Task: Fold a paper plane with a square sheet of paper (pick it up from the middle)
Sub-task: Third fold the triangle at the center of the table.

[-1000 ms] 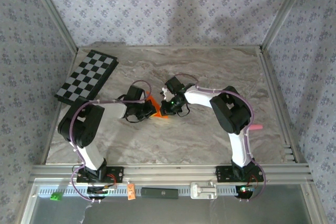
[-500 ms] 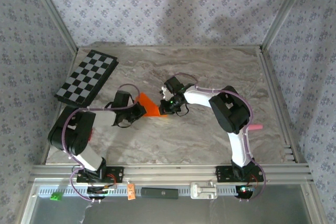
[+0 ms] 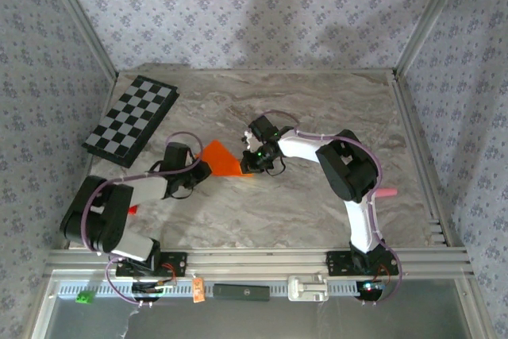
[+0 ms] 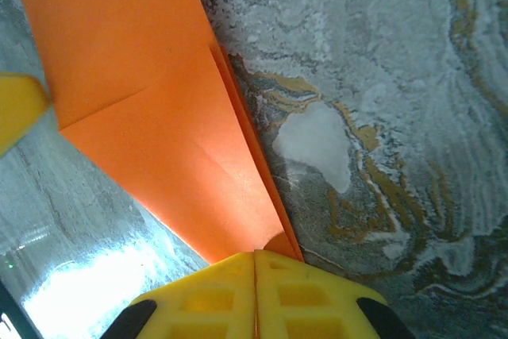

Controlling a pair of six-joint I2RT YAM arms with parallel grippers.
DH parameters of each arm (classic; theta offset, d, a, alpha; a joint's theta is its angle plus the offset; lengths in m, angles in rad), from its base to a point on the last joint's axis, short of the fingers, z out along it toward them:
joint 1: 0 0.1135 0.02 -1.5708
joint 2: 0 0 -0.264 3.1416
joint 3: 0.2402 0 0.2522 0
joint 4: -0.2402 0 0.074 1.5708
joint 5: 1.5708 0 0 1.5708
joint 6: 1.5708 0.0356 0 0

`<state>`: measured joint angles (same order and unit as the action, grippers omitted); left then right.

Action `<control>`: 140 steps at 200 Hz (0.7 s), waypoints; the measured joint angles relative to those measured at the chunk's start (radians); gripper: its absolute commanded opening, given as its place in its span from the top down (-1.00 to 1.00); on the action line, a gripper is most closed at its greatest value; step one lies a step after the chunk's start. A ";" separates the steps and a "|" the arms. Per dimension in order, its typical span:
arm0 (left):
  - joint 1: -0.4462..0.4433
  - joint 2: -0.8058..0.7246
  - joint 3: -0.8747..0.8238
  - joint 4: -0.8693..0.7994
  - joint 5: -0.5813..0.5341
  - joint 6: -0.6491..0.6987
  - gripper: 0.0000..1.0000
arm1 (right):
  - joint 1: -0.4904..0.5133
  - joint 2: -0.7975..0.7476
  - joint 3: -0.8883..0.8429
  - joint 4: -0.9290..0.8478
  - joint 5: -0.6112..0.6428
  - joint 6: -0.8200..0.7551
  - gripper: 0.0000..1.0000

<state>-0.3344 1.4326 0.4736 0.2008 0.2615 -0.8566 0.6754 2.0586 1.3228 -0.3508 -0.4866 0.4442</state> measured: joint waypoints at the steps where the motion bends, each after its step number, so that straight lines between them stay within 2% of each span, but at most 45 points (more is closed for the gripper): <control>1: 0.000 -0.003 0.001 -0.003 -0.001 0.000 0.71 | 0.000 0.000 -0.001 0.001 0.000 0.002 0.83; 21: -0.025 -0.051 0.042 -0.055 -0.005 0.000 0.70 | -0.008 -0.012 -0.018 0.017 0.001 0.011 0.82; 48: -0.097 -0.034 0.114 -0.047 0.000 -0.008 0.73 | -0.025 -0.017 -0.026 0.026 -0.002 0.020 0.82; 82: -0.158 0.099 0.182 -0.031 0.025 -0.035 0.79 | -0.032 -0.017 -0.026 0.030 -0.005 0.024 0.81; 140: -0.161 0.281 0.286 -0.069 0.041 -0.047 0.85 | -0.053 -0.030 -0.062 0.074 -0.032 0.061 0.80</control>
<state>-0.4957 1.7134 0.7601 0.1322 0.3027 -0.9031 0.6228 2.0285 1.2606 -0.2764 -0.5186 0.5049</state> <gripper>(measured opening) 0.081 0.096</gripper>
